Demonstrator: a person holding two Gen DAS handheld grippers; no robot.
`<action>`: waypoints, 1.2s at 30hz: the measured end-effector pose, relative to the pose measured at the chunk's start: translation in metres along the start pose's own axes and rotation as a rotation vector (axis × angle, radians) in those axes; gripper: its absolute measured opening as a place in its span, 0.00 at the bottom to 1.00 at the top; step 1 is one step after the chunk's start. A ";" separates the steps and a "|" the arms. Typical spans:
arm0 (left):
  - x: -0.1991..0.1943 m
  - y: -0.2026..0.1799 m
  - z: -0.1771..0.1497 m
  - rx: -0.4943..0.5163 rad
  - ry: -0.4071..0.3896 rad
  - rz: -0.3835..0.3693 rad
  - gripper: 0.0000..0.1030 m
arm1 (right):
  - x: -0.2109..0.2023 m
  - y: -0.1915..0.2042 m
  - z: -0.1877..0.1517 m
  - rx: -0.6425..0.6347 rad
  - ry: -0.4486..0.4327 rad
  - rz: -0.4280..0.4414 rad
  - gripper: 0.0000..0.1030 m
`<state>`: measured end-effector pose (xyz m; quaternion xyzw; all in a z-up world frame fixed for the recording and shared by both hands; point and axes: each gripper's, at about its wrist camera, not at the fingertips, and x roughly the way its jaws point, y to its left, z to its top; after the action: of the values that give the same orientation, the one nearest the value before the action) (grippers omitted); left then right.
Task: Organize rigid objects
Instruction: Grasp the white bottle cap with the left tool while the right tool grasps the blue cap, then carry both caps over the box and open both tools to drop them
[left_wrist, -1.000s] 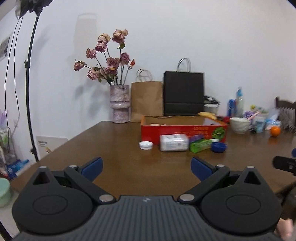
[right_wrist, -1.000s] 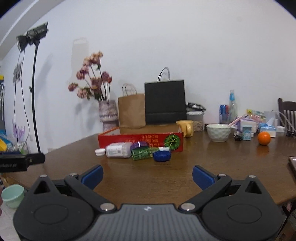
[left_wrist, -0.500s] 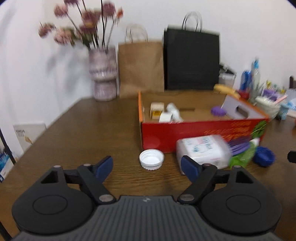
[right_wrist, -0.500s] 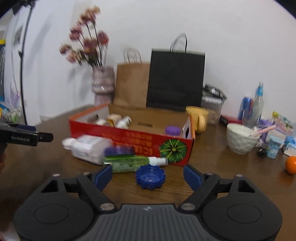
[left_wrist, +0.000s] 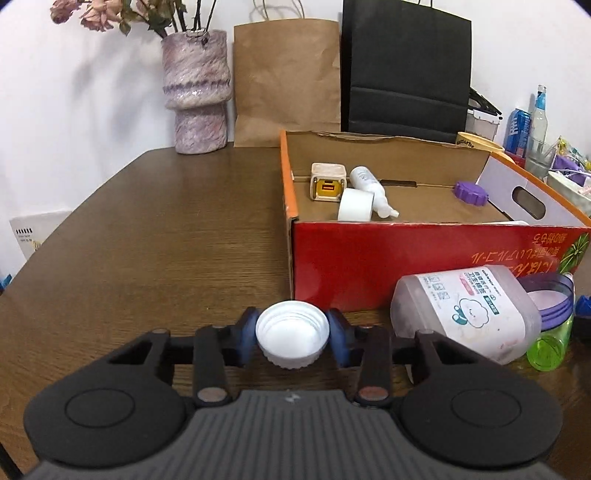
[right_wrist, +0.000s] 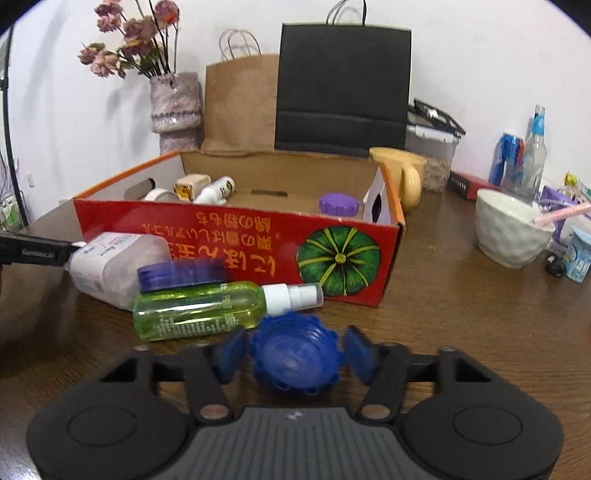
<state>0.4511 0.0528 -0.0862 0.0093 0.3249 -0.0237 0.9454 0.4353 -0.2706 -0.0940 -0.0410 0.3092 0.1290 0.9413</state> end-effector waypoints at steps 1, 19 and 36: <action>0.000 -0.001 0.000 0.000 -0.001 -0.006 0.40 | 0.000 0.000 0.001 0.000 -0.002 0.000 0.53; -0.216 -0.040 -0.071 -0.057 -0.280 -0.015 0.40 | -0.170 0.020 -0.045 -0.027 -0.219 0.019 0.53; -0.345 -0.094 -0.143 -0.037 -0.429 -0.071 0.40 | -0.292 0.065 -0.134 -0.019 -0.317 0.053 0.53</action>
<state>0.0867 -0.0230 0.0129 -0.0250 0.1166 -0.0524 0.9915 0.1148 -0.2926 -0.0289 -0.0209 0.1565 0.1618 0.9741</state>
